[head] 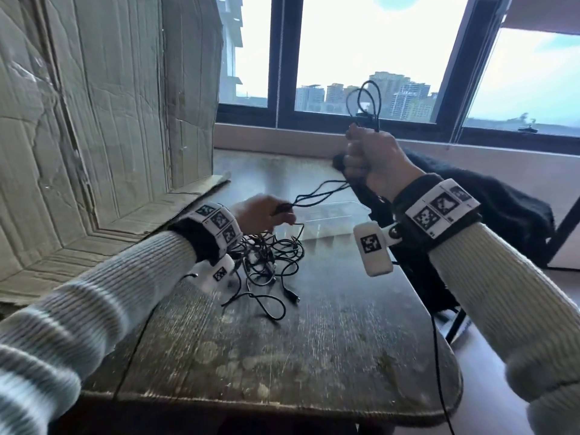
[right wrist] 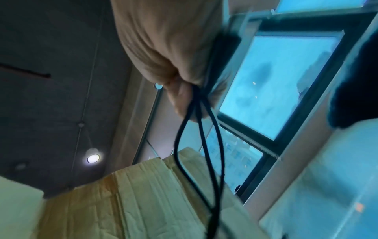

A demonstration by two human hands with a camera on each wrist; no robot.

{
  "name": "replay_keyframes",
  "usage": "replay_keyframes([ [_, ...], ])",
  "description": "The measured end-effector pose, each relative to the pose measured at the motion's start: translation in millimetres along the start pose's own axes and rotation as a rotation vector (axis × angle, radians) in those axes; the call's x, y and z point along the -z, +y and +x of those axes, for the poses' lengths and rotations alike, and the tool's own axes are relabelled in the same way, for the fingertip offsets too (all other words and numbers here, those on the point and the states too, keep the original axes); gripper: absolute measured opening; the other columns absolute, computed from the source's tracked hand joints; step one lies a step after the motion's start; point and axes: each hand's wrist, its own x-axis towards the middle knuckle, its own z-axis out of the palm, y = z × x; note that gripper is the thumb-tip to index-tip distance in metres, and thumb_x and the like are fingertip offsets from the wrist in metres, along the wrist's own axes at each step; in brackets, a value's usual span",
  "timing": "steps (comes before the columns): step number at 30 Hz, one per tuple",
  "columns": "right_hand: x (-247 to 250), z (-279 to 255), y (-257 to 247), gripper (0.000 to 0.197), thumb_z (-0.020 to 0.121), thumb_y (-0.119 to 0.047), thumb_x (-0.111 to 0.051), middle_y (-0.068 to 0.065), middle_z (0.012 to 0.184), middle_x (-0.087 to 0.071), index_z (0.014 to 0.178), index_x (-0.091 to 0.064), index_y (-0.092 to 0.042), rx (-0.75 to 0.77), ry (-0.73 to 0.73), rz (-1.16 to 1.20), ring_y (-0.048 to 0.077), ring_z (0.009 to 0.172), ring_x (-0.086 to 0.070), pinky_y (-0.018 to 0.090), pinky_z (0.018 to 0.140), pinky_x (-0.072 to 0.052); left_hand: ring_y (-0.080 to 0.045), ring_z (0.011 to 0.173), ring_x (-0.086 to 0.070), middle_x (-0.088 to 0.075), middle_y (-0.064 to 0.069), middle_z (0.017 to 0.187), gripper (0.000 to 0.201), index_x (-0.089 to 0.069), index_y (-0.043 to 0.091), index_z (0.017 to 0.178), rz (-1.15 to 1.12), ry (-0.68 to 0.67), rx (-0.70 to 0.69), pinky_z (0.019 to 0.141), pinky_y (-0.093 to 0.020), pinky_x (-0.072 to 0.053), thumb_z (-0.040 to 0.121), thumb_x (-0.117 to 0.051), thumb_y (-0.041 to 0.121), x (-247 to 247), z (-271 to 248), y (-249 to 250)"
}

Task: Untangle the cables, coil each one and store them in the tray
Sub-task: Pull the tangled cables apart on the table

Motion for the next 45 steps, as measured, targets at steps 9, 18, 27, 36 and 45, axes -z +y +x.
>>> replay_keyframes([
  [9, 10.2, -34.4, 53.5, 0.056, 0.067, -0.055, -0.075, -0.006, 0.100, -0.070, 0.111, -0.070, -0.020, 0.028, -0.415, -1.103, 0.003, 0.083, -0.062, 0.020, 0.075, -0.048, -0.010, 0.055, -0.049, -0.053, 0.000, 0.064, 0.023, -0.066, 0.011, 0.092, -0.398, 0.124, 0.028, 0.059, -0.025, -0.049, 0.097, -0.046, 0.002, 38.9, -8.8, 2.2],
  [18, 50.2, -14.9, 38.9, 0.031, 0.089, -0.043, -0.062, -0.005, 0.061, -0.044, 0.084, -0.067, -0.012, 0.095, -0.140, -0.599, 0.007, 0.049, -0.032, 0.019, 0.041, -0.028, -0.008, 0.062, -0.051, -0.060, 0.014, 0.066, 0.027, -0.069, 0.032, 0.084, -0.145, -0.100, 0.138, 0.071, -0.028, -0.044, 0.096, -0.046, 0.038, 50.0, -20.4, -14.7],
  [27, 46.1, 0.6, 25.6, 0.028, 0.094, -0.041, -0.051, 0.015, 0.114, -0.067, 0.097, -0.058, -0.014, -0.003, 0.054, 0.427, 0.031, 0.104, -0.066, 0.045, 0.086, -0.056, -0.021, 0.089, -0.060, -0.065, -0.007, 0.096, 0.022, -0.061, 0.018, 0.098, -0.100, -0.080, 0.167, 0.086, -0.037, -0.049, 0.101, -0.040, 0.023, 4.2, -17.9, -19.5],
  [36, 20.2, -3.3, 30.7, 0.027, 0.093, -0.030, -0.059, 0.007, 0.068, -0.056, 0.087, -0.051, -0.005, -0.012, 0.159, 0.465, 0.014, 0.044, -0.050, 0.026, 0.050, -0.044, -0.017, 0.112, -0.051, -0.051, 0.001, 0.131, 0.047, -0.057, 0.025, 0.127, 0.225, -0.408, 0.123, 0.101, -0.033, -0.041, 0.089, -0.053, 0.054, -33.4, -9.7, -1.7],
  [45, 38.3, 15.1, 66.9, 0.031, 0.098, -0.018, -0.051, 0.011, 0.088, -0.055, 0.120, -0.040, 0.001, -0.016, 0.406, 0.100, 0.018, 0.061, -0.059, 0.036, 0.077, -0.055, -0.010, 0.097, -0.059, -0.062, 0.012, 0.106, 0.057, -0.064, 0.038, 0.106, 0.430, -0.597, 0.303, 0.080, -0.027, -0.051, 0.055, -0.085, 0.050, -30.5, -19.1, -14.8],
])
